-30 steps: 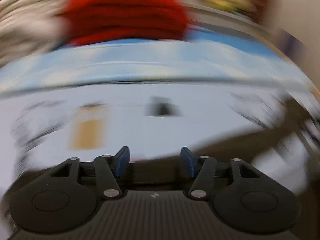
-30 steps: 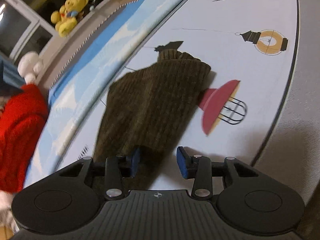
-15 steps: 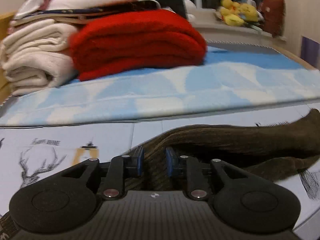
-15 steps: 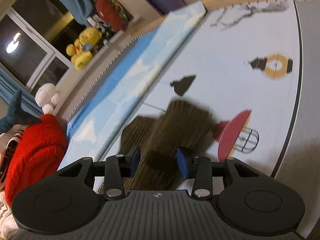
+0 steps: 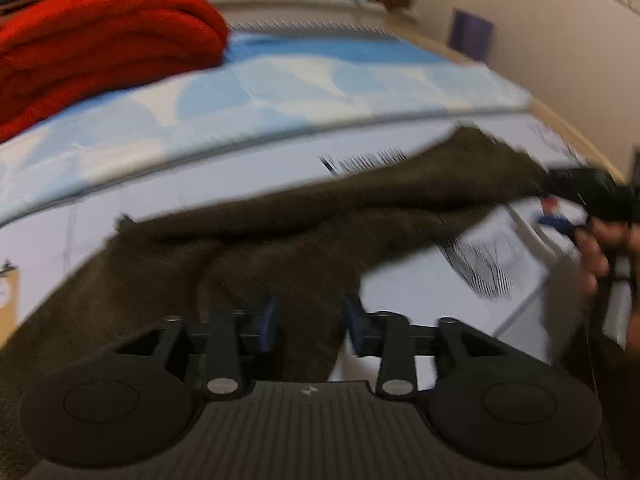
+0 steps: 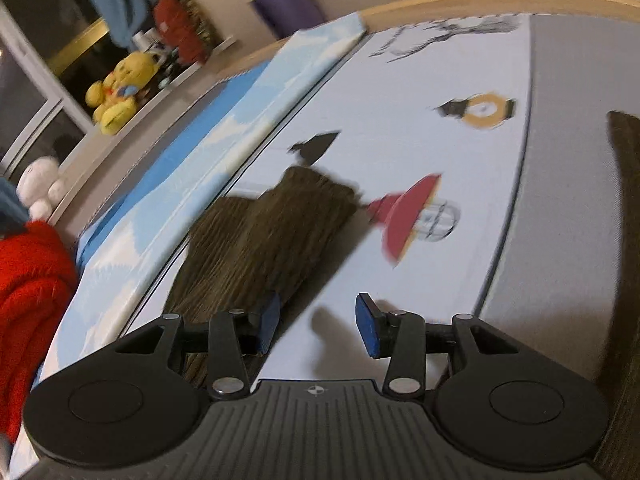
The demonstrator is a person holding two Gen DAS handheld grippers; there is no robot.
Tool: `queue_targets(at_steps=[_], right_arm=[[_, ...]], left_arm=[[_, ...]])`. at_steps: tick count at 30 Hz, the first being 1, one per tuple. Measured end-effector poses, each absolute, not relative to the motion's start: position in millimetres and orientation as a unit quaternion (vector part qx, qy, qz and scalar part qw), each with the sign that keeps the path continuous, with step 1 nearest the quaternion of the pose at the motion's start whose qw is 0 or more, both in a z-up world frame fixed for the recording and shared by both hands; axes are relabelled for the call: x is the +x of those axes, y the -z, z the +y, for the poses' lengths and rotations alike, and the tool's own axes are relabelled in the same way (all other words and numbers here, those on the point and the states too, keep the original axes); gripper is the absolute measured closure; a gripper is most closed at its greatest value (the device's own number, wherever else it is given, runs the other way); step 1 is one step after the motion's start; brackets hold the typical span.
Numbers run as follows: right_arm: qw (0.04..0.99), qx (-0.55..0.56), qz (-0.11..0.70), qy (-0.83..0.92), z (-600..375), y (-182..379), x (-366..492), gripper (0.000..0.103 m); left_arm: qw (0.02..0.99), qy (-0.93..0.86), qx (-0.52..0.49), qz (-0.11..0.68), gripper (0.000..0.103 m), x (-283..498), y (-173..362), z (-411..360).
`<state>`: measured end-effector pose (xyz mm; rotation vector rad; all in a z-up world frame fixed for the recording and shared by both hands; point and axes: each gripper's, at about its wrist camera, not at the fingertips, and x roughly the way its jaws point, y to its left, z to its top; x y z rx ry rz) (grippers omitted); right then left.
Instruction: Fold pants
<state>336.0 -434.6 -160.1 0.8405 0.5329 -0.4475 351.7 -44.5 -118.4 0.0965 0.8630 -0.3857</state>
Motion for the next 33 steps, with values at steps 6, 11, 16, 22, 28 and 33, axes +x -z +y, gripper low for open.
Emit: queue_targets(at_steps=[6,11,16,22,28,33], right_arm=[[0.852,0.423,0.269,0.151,-450,168,378,0.045],[0.87,0.384,0.276,0.136,-452,164,398,0.045],[0.874,0.365,0.288,0.141,-459,163,399,0.071],[0.903,0.373,0.187,0.098,-473,131,374,0.074],[0.845,0.41,0.309,0.148,-470,164,369,0.06],[0.866,0.372,0.305,0.138,-451,163,378,0.048]], left_arm=[[0.862,0.191,0.119,0.455,0.056,349,143,-58],[0.857,0.188,0.189,0.441,0.091,333,158,-62],[0.861,0.196,0.168,0.439,0.096,333,150,-55],[0.827,0.336,0.11,0.438,0.097,320,118,-40],[0.832,0.269,0.09,0.476,0.094,337,129,-21],[0.824,0.278,0.126,0.477,0.068,330,135,-35]])
